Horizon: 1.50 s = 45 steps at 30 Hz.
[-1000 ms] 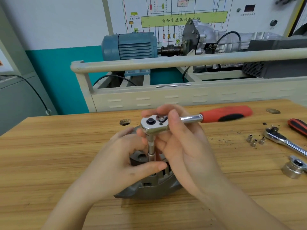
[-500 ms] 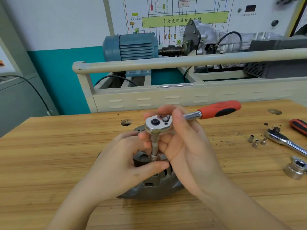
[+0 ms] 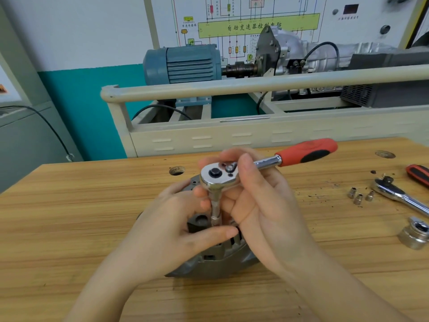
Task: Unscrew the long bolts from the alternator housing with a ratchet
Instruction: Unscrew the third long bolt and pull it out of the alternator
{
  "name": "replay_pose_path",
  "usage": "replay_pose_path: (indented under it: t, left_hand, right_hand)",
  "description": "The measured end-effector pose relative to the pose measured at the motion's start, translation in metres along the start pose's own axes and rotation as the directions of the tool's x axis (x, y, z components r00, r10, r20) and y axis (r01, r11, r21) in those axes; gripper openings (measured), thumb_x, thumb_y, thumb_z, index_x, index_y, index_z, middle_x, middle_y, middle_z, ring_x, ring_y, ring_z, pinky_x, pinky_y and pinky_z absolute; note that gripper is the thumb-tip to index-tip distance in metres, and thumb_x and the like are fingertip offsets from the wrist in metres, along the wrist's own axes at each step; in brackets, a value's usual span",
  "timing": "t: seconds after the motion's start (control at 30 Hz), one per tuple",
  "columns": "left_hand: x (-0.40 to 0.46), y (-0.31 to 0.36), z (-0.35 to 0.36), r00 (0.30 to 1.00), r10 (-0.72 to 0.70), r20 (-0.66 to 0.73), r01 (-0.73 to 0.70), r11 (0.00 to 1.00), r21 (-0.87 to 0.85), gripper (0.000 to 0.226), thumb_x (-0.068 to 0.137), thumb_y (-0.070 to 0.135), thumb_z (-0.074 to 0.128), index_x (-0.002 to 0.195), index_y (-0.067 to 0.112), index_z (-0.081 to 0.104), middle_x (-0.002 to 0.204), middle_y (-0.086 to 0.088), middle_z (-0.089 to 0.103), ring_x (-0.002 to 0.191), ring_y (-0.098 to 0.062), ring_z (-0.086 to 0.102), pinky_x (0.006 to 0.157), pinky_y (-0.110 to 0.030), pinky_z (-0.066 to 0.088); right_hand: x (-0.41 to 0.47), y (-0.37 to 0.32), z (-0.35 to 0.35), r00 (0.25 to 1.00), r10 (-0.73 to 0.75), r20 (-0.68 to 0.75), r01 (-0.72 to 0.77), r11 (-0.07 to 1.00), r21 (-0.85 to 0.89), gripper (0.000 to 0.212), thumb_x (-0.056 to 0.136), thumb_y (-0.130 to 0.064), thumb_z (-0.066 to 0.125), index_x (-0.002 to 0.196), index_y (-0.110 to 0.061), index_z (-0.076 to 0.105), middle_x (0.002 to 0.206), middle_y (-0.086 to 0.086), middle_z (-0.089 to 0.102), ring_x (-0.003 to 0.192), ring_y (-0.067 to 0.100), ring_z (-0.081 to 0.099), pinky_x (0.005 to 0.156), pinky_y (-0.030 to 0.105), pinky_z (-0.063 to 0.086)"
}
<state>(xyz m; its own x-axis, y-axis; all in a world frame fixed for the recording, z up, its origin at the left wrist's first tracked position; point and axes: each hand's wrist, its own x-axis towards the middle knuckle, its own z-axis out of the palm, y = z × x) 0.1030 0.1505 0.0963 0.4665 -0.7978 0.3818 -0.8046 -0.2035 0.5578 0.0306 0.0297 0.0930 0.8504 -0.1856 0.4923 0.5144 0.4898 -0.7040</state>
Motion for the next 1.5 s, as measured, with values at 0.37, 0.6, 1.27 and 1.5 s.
replay_pose_path:
  t: [0.37, 0.6, 1.27, 1.5]
  left_hand:
    - [0.001, 0.002, 0.006, 0.994, -0.033, -0.107, 0.030, 0.999, -0.025, 0.036, 0.060, 0.062, 0.057, 0.055, 0.026, 0.063, 0.081, 0.015, 0.067, 0.085, 0.014, 0.056, 0.094, -0.041, 0.045]
    - [0.000, 0.000, -0.001, 0.998, -0.030, 0.048, 0.032, 0.998, -0.057, 0.037, 0.067, 0.060, 0.052, 0.086, 0.032, 0.067, 0.097, 0.022, 0.063, 0.101, 0.010, 0.051, 0.098, -0.026, 0.039]
    - [0.002, 0.002, 0.005, 0.993, -0.076, -0.096, 0.074, 0.997, -0.024, 0.044, 0.056, 0.064, 0.055, 0.059, 0.021, 0.068, 0.073, 0.011, 0.068, 0.086, 0.011, 0.057, 0.098, -0.042, 0.043]
    - [0.001, -0.001, -0.001, 1.000, 0.009, 0.019, -0.008, 0.999, -0.046, 0.034, 0.069, 0.055, 0.053, 0.077, 0.026, 0.070, 0.099, 0.021, 0.063, 0.096, 0.004, 0.056, 0.101, -0.036, 0.038]
  right_hand:
    - [-0.001, 0.001, 0.000, 0.995, -0.094, -0.038, 0.087, 0.985, -0.147, 0.020, 0.074, -0.038, 0.065, 0.086, -0.022, 0.068, 0.096, 0.004, 0.069, 0.088, 0.025, 0.064, 0.076, 0.031, 0.052]
    - [0.000, -0.001, -0.003, 0.996, 0.030, -0.082, -0.029, 1.000, 0.009, 0.027, 0.080, -0.036, 0.052, 0.089, -0.014, 0.064, 0.088, 0.005, 0.071, 0.070, 0.018, 0.068, 0.061, 0.026, 0.054]
    - [0.000, 0.002, -0.001, 0.991, -0.079, -0.110, 0.070, 0.994, -0.083, 0.026, 0.073, -0.039, 0.060, 0.087, -0.018, 0.066, 0.090, 0.006, 0.070, 0.072, 0.020, 0.067, 0.063, 0.026, 0.052]
    - [-0.001, 0.002, -0.002, 0.994, -0.034, -0.104, 0.029, 0.998, -0.050, 0.023, 0.081, -0.038, 0.059, 0.087, -0.018, 0.067, 0.091, 0.005, 0.070, 0.075, 0.018, 0.067, 0.064, 0.028, 0.054]
